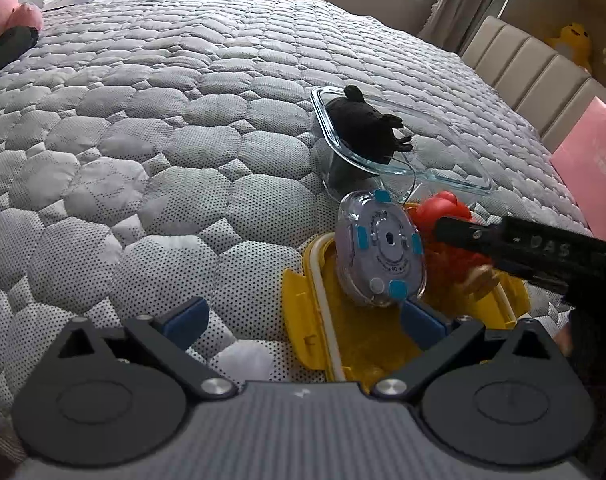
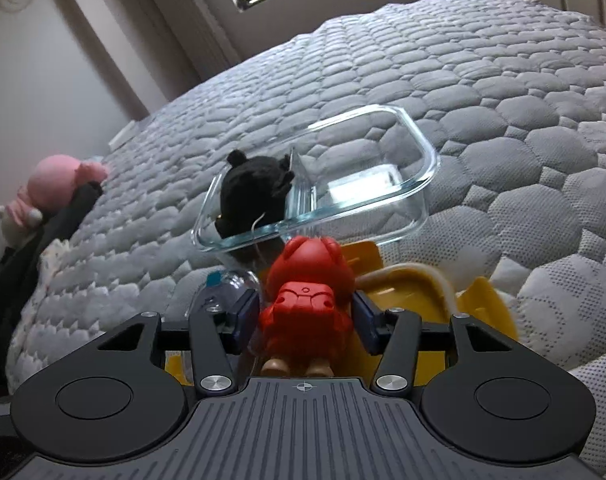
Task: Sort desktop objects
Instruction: 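Grasp the red toy figure with the right tool and lift it, then lower the red toy into the glass container and open the right tool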
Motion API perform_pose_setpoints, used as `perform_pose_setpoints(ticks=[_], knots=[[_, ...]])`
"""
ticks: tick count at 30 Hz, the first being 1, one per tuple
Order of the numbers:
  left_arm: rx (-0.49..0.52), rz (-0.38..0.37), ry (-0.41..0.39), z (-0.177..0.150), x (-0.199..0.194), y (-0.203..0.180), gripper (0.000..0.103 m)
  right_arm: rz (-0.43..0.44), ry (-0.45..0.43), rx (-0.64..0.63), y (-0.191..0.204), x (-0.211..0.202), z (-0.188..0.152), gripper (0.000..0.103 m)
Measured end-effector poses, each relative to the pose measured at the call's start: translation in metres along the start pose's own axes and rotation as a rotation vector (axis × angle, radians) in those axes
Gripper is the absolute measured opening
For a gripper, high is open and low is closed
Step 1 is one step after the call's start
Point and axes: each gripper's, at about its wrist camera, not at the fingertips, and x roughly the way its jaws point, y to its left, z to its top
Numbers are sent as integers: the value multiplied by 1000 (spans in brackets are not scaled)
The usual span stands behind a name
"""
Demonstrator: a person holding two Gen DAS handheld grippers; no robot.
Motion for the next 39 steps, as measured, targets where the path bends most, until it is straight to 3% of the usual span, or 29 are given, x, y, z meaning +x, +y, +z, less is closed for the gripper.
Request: perform_pose_setpoints(ticks=[7, 10, 13, 20, 26, 34, 39], knots=[[12, 6, 10, 4, 3, -6, 103, 69, -60, 10, -7, -28, 22, 54], [8, 3, 12, 5, 6, -7, 103, 78, -80, 1, -6, -39, 42, 45], [8, 1, 20, 6, 8, -6, 103, 93, -77, 0, -5, -38, 65, 45], [-11, -5, 36, 7, 12, 1, 103, 86, -110, -42, 8, -35, 78, 45], [-11, -32, 33, 6, 11, 3, 103, 4, -155, -126, 21, -32, 108, 45], [-23, -56, 31, 5, 8, 7, 103, -98, 34, -169, 27, 45, 126, 45], [-22, -77, 38, 2, 7, 5, 103, -159, 53, -144, 23, 76, 120, 46]])
